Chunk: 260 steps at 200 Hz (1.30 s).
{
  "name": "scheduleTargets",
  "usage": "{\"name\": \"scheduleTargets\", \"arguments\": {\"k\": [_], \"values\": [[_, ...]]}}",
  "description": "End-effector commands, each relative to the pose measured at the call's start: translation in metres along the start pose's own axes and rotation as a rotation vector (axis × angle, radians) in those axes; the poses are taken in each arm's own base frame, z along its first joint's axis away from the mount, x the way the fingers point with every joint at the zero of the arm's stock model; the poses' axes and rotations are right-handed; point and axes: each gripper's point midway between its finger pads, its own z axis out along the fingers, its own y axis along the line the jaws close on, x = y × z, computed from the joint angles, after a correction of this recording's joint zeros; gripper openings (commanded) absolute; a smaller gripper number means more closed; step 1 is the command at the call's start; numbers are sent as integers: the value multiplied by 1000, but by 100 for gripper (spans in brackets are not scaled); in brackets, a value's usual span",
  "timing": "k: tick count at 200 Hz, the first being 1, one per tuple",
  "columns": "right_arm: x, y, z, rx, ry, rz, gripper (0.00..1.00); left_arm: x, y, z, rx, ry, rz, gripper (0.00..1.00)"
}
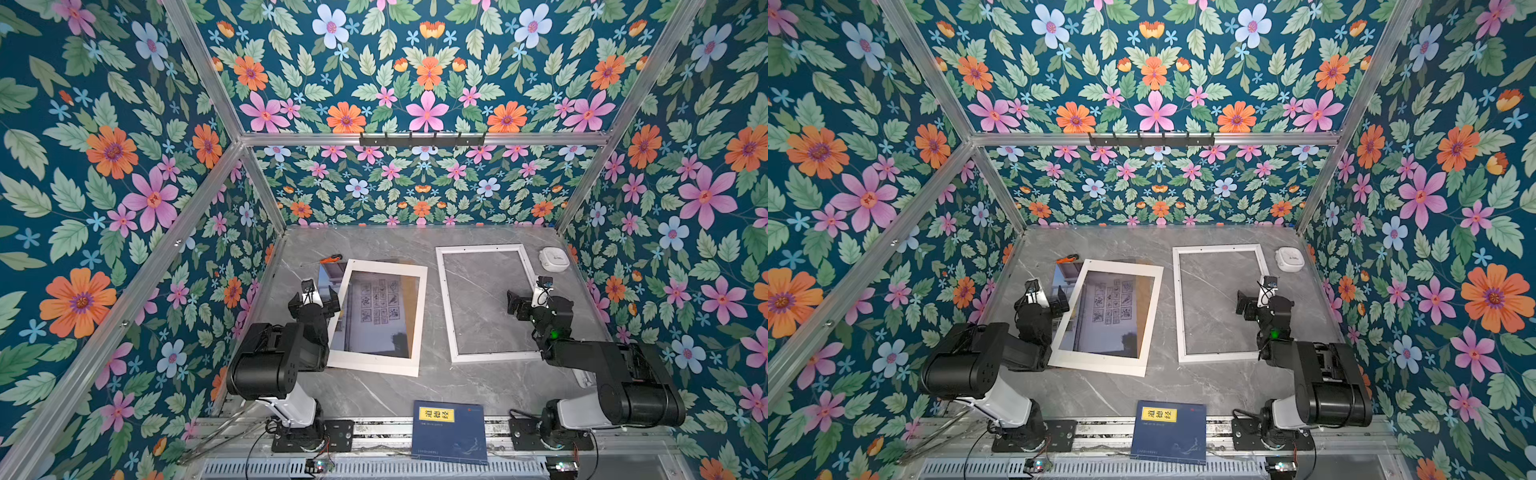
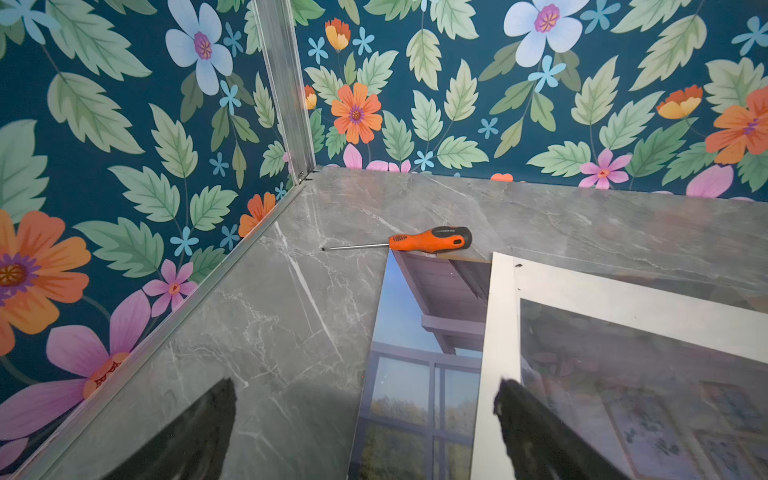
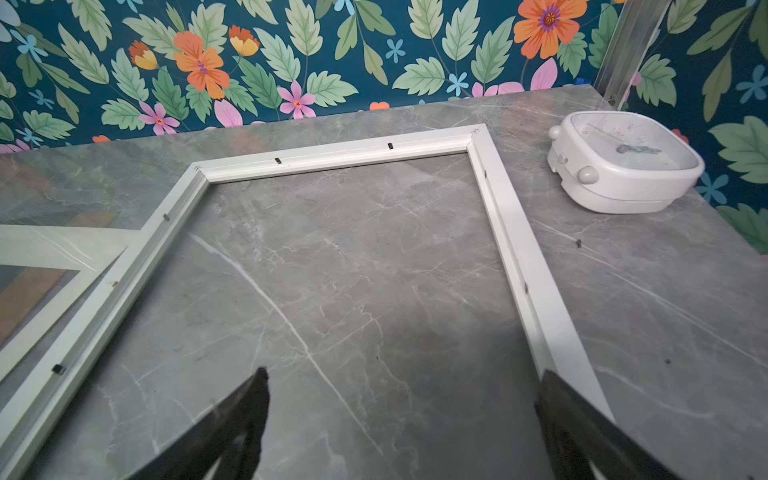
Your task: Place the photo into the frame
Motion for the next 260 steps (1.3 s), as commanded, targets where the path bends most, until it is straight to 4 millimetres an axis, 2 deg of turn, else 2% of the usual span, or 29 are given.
{"name": "scheduleTargets", "arguments": {"k": [1, 232, 248, 260], "values": [[-3, 1, 0, -4, -7, 1, 99, -6, 0, 0, -2, -24, -6, 100], [-3, 0, 0, -2, -9, -1, 99, -7, 0, 0, -2, -28, -6, 100], [-3, 0, 0, 4, -11, -5, 99, -8, 4, -1, -29, -32, -10, 100], [-7, -6, -1, 74, -18, -8, 99, -11, 10, -4, -59, -40, -21, 100]]}}
